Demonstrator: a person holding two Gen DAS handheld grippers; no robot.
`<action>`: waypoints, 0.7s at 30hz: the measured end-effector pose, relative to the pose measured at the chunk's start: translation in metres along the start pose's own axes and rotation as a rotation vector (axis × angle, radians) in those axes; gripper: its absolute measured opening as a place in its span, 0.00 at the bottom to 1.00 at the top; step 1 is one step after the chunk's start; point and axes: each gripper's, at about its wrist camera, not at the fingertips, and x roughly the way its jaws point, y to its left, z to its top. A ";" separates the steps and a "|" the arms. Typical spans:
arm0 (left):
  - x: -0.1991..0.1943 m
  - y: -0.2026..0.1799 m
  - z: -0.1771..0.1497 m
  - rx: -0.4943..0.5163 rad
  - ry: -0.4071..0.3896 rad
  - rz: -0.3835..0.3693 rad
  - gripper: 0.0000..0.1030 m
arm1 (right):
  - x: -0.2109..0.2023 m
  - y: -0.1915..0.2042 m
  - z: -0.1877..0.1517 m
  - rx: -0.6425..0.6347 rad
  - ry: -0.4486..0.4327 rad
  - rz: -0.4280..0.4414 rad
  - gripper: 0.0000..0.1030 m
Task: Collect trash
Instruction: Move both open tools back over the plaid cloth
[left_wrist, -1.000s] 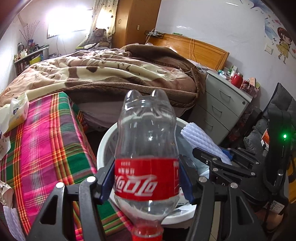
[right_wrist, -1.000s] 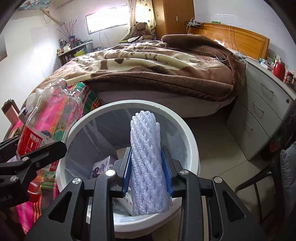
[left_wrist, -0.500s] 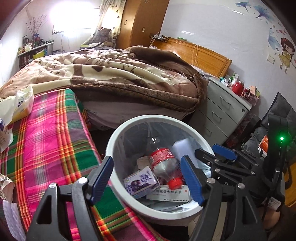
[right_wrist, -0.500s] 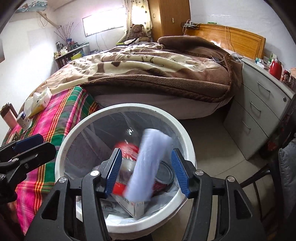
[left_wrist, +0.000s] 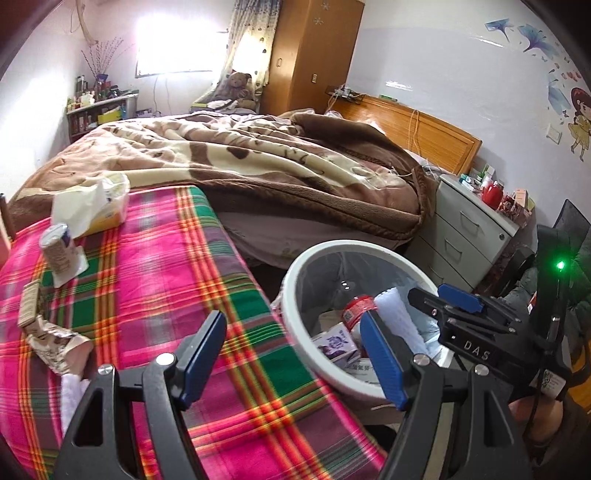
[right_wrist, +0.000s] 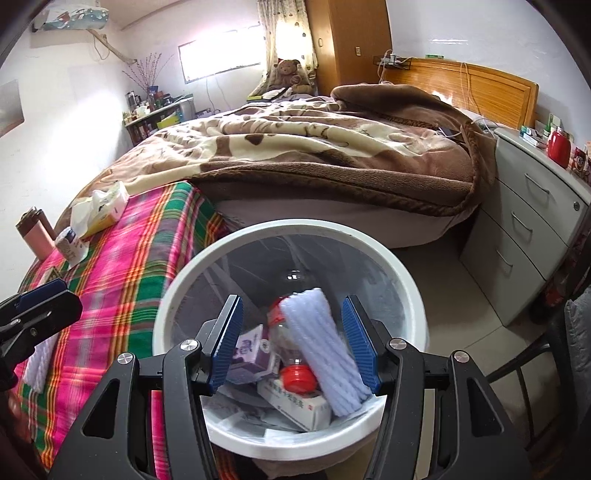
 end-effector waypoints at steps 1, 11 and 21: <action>-0.004 0.003 -0.002 0.002 -0.004 0.008 0.74 | -0.001 0.003 0.000 -0.002 -0.005 0.008 0.55; -0.050 0.069 -0.035 -0.088 -0.041 0.143 0.74 | -0.005 0.055 0.001 -0.059 -0.058 0.144 0.55; -0.068 0.136 -0.074 -0.201 -0.009 0.221 0.74 | 0.009 0.116 0.003 -0.148 -0.038 0.250 0.55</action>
